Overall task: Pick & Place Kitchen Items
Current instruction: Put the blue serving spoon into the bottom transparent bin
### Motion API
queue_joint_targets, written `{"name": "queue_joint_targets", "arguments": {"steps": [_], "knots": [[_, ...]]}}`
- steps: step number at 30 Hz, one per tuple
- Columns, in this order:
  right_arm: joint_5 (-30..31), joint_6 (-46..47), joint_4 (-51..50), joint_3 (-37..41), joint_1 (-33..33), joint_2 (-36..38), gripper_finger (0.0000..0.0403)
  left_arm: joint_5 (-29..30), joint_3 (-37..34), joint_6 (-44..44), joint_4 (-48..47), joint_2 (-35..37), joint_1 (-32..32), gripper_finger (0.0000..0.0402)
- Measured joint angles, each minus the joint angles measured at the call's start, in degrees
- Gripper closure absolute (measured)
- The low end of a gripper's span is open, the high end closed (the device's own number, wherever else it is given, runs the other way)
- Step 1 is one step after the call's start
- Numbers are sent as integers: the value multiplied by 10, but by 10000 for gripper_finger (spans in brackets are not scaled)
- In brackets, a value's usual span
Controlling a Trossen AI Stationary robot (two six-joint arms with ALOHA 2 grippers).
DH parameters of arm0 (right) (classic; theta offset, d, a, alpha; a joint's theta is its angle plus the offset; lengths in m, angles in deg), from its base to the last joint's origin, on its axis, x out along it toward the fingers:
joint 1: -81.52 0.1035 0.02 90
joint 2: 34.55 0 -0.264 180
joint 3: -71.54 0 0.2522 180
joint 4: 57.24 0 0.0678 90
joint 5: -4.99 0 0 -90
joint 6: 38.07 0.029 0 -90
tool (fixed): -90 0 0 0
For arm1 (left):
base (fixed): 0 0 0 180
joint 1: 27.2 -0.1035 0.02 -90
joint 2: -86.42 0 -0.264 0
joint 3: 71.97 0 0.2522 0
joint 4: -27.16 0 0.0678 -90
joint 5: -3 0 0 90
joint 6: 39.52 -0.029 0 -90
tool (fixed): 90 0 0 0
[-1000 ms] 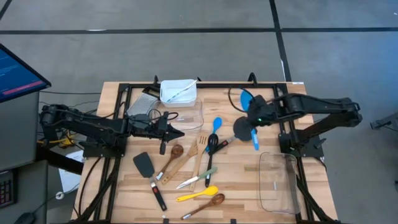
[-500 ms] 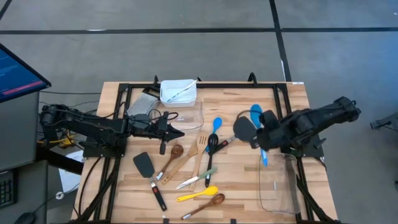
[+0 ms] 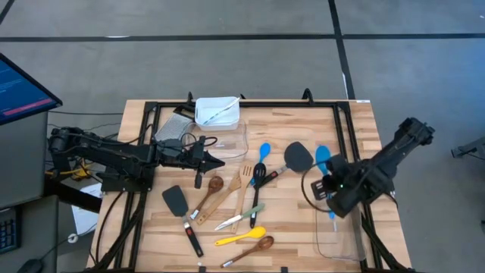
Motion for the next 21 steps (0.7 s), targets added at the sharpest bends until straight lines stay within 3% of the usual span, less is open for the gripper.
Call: {"name": "queue_joint_targets", "arguments": {"steps": [7, 21], "knots": [[-24, 65, 18, 56, 65, 0, 361, 0, 0, 0, 0, 0, 0, 399], [-58, 98, 147, 156, 163, 0, 362, 0, 0, 0, 0, 0, 0, 399]]}}
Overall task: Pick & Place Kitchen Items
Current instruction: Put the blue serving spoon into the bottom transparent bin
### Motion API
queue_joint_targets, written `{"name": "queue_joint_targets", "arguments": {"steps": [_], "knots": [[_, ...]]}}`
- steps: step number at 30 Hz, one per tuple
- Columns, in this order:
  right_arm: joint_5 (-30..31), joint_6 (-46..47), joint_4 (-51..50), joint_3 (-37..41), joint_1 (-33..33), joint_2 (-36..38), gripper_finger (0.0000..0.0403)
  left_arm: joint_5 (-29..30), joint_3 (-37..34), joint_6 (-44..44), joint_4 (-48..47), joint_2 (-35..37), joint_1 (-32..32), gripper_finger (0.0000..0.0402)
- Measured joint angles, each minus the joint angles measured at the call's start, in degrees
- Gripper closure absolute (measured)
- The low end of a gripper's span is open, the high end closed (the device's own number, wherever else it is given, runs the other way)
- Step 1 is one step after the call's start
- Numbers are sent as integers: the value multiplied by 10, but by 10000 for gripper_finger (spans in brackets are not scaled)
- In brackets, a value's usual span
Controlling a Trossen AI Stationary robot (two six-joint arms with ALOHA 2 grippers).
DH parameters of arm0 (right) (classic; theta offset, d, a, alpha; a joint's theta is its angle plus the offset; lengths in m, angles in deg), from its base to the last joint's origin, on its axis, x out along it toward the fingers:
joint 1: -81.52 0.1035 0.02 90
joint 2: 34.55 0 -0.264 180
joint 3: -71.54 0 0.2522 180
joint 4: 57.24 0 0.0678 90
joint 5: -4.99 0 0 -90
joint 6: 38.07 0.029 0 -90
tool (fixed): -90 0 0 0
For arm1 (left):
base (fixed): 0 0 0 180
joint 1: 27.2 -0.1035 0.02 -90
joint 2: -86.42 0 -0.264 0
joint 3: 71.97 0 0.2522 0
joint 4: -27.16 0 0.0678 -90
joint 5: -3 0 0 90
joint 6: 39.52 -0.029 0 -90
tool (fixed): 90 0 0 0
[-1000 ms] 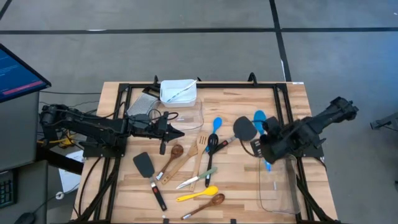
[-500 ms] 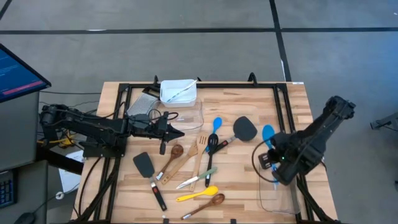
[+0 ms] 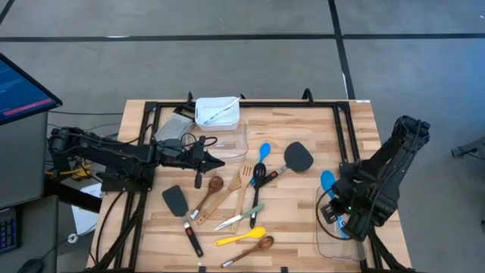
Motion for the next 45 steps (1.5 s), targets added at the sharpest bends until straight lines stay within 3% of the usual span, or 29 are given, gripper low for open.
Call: {"name": "queue_joint_targets", "arguments": {"steps": [10, 20, 31, 35, 41, 45], "knots": [[-50, 5, 111, 80, 27, 0, 362, 0, 0, 0, 0, 0, 0, 399], [-53, 6, 206, 153, 33, 0, 361, 0, 0, 0, 0, 0, 0, 399], [-61, -36, 227, 159, 32, 1, 329, 0, 0, 0, 0, 0, 0, 399], [-96, -37, 226, 159, 23, 2, 323, 0, 0, 0, 1, 0, 0, 399], [-194, -87, 227, 159, -3, 13, 321, 0, 0, -1, 1, 0, 0, 399], [-199, -113, 227, 159, -30, 29, 321, 0, 0, -1, 2, 0, 0, 399]]}}
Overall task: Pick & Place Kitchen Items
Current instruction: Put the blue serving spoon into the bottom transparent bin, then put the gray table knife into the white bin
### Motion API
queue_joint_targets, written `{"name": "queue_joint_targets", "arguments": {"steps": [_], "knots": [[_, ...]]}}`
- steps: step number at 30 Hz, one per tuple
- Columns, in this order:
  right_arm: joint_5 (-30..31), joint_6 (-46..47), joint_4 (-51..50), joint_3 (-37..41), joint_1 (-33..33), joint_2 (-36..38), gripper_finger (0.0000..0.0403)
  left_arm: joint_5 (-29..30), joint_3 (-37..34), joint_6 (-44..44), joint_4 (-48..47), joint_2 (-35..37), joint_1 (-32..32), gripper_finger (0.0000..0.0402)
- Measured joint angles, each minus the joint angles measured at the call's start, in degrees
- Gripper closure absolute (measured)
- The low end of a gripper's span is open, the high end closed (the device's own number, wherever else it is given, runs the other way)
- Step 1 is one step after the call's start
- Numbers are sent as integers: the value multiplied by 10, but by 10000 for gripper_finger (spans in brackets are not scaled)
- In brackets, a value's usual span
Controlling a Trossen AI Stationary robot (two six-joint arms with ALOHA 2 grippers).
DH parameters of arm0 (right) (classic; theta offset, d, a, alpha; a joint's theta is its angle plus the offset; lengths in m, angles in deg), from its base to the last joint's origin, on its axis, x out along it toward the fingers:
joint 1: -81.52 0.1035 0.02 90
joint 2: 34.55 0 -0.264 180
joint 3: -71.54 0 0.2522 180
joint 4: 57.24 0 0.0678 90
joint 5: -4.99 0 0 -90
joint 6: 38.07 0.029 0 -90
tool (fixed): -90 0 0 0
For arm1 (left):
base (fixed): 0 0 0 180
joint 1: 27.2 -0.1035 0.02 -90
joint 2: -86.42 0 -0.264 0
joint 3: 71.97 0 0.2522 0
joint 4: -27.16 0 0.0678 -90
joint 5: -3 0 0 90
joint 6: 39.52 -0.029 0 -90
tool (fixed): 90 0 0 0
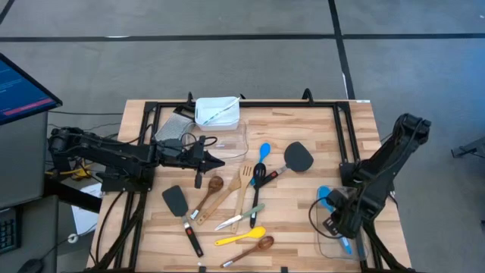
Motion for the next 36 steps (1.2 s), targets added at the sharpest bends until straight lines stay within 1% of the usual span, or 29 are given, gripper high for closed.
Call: {"name": "queue_joint_targets", "arguments": {"steps": [10, 13, 20, 22, 30, 36], "knots": [[-3, -70, -1, 0, -69, 40, 321, 0, 0, 0, 4, 0, 0, 399], [-28, -74, 0, 0, -83, 57, 321, 0, 0, 0, 4, 0, 0, 399], [-111, -74, 25, 0, -109, 110, 321, 0, 0, 0, 7, 0, 0, 399], [-123, -74, 30, 0, -118, 127, 321, 0, 0, 0, 9, 0, 0, 399], [-120, -82, 46, 0, -164, 206, 321, 0, 0, 0, 14, 0, 0, 399], [-118, -124, 100, 0, -205, 251, 321, 0, 0, 0, 17, 0, 0, 399]]}}
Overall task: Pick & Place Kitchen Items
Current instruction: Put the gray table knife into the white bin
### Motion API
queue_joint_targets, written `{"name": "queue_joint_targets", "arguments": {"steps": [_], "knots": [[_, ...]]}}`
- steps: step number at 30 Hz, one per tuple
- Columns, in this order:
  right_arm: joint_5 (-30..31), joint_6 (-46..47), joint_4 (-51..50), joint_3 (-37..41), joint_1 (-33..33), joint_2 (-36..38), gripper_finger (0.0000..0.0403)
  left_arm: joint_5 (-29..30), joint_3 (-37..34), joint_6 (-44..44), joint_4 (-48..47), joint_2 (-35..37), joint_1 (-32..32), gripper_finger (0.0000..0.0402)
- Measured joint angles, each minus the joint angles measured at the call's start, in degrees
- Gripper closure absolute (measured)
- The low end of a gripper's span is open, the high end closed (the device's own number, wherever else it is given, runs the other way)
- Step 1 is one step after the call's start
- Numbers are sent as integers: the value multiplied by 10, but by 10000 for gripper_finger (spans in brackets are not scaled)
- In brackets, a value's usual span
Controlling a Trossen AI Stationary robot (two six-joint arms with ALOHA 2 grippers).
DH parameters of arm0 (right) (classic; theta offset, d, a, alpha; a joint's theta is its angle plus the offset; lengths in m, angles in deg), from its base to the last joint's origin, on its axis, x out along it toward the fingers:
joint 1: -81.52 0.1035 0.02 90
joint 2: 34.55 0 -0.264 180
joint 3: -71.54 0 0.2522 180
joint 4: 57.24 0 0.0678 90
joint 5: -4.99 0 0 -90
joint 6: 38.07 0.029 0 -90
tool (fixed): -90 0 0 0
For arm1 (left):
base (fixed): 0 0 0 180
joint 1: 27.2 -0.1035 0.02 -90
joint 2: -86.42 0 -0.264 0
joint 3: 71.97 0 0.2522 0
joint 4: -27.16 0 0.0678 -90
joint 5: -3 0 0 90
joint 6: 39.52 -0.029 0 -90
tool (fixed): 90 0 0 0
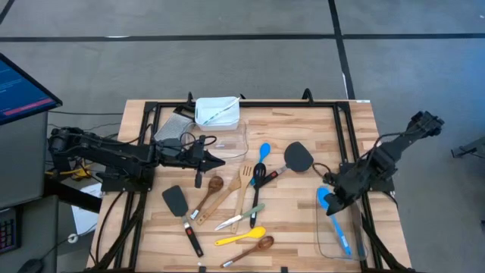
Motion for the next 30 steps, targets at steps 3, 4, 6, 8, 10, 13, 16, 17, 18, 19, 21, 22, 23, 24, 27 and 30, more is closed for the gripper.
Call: {"name": "queue_joint_targets", "arguments": {"steps": [3, 4, 6, 8, 10, 13, 16, 17, 18, 19, 21, 22, 23, 24, 27, 30], "knots": [[1, -26, 32, 0, -25, 16, 321, 0, 0, 0, 1, 0, 0, 399], [1, -38, 47, 0, -34, 20, 321, 0, 0, 0, 2, 0, 0, 399], [8, -66, 74, 0, -53, 25, 321, 0, 0, 0, 4, 0, 0, 399], [32, -105, 110, 0, -72, 26, 321, 0, 0, 0, 4, 0, 0, 399], [67, -154, 148, 0, -89, 25, 321, 0, 0, 0, 5, 0, 0, 399], [128, -236, 206, 0, -111, 20, 321, 0, 0, 0, 7, 0, 0, 399], [182, -322, 244, -1, -129, 10, 321, 0, 0, 0, 8, 0, 0, 399], [196, -350, 257, -1, -134, 6, 321, 0, 0, 0, 8, 0, 0, 399], [209, -378, 263, -1, -139, 2, 321, 0, 0, 0, 8, 0, 0, 399], [221, -405, 264, -1, -145, -2, 321, 0, 0, 0, 9, 0, 0, 399], [238, -454, 268, -1, -158, -13, 321, 0, 0, 0, 9, 0, 0, 399], [245, -477, 269, -1, -165, -18, 321, 0, 0, 0, 9, 0, 0, 399], [254, -499, 270, -1, -171, -23, 321, 0, 0, 0, 9, 0, 0, 399], [262, -521, 270, -1, -177, -30, 321, 0, 0, 0, 9, 0, 0, 399], [278, -578, 270, -1, -189, -52, 321, 0, 0, 0, 9, 0, 0, 399], [278, -621, 270, -1, -200, -80, 321, 0, 0, 0, 9, 0, 0, 399]]}}
